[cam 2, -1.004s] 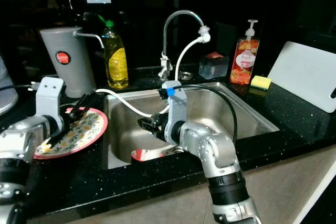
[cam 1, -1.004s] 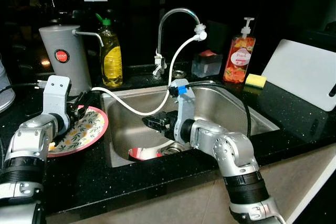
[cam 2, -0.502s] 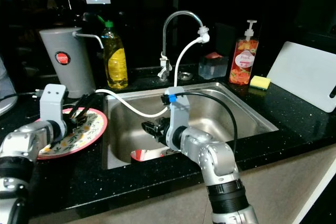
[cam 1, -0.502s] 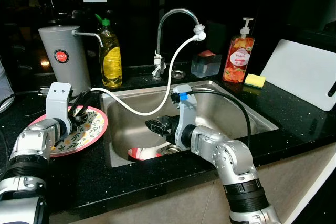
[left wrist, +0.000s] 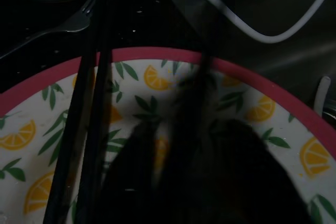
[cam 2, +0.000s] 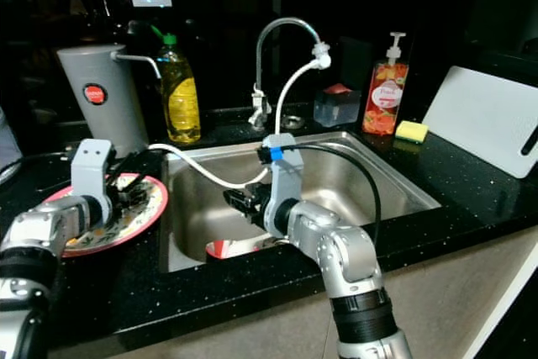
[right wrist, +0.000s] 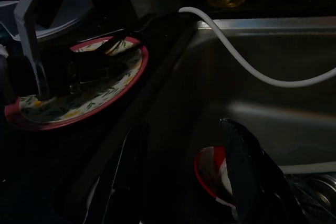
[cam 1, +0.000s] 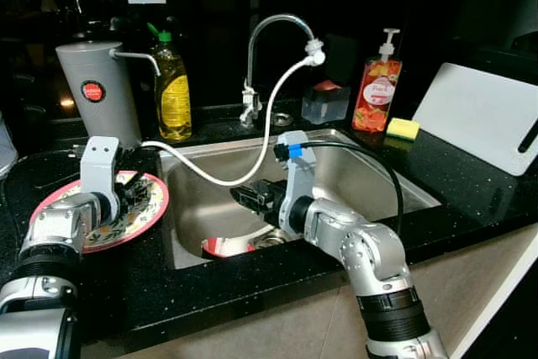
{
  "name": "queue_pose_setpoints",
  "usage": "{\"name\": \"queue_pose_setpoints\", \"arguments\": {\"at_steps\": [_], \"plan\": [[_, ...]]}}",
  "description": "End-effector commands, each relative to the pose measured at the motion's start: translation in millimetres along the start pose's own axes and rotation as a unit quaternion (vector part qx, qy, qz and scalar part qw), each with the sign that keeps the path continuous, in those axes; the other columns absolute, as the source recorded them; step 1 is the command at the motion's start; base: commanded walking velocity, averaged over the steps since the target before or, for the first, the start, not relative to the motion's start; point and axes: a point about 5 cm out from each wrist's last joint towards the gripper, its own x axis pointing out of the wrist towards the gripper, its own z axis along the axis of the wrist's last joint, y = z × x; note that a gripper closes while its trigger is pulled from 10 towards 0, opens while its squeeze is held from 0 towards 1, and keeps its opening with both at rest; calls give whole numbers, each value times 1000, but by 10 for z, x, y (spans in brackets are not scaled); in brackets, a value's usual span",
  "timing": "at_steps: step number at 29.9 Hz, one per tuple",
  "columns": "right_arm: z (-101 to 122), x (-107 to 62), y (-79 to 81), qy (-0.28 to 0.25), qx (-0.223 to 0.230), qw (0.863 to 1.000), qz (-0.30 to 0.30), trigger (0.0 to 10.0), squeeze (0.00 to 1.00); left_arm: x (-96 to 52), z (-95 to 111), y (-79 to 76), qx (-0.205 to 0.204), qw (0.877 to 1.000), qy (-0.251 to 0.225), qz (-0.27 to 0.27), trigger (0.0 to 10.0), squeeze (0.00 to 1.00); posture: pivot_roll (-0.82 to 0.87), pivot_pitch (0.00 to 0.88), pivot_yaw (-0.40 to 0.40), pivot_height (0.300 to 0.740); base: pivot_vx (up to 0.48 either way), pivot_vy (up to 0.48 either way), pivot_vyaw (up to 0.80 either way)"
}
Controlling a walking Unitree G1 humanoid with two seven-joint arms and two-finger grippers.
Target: Kitchen organization
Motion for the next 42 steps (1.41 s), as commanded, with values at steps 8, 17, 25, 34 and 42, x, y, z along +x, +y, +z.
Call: {"name": "queue_pose_setpoints", "arguments": {"at_steps": [8,17,25,34,42], "plan": [[31,-11,3,-10,3,1000,4,10000,0,6,-136,38,-8,1000,27,7,0,0,-69,0,-14,740,0,0,0],[42,-15,-4,-14,2,1000,2,10000,0,-7,20,-41,-2,1000,-23,-18,10000,0,-73,0,-15,740,0,0,0],[106,-35,-31,-35,3,999,-5,10000,0,-82,319,-215,31,995,-86,-34,10000,0,-71,0,-16,740,0,0,0],[154,-58,-53,-51,5,999,-10,10000,0,-114,408,-365,36,992,-98,-73,10000,0,-72,0,-12,740,0,0,0],[166,-94,-86,-62,14,998,-12,10000,0,-230,352,-694,70,969,-140,-193,10000,0,-75,0,-10,740,0,0,0]]}}
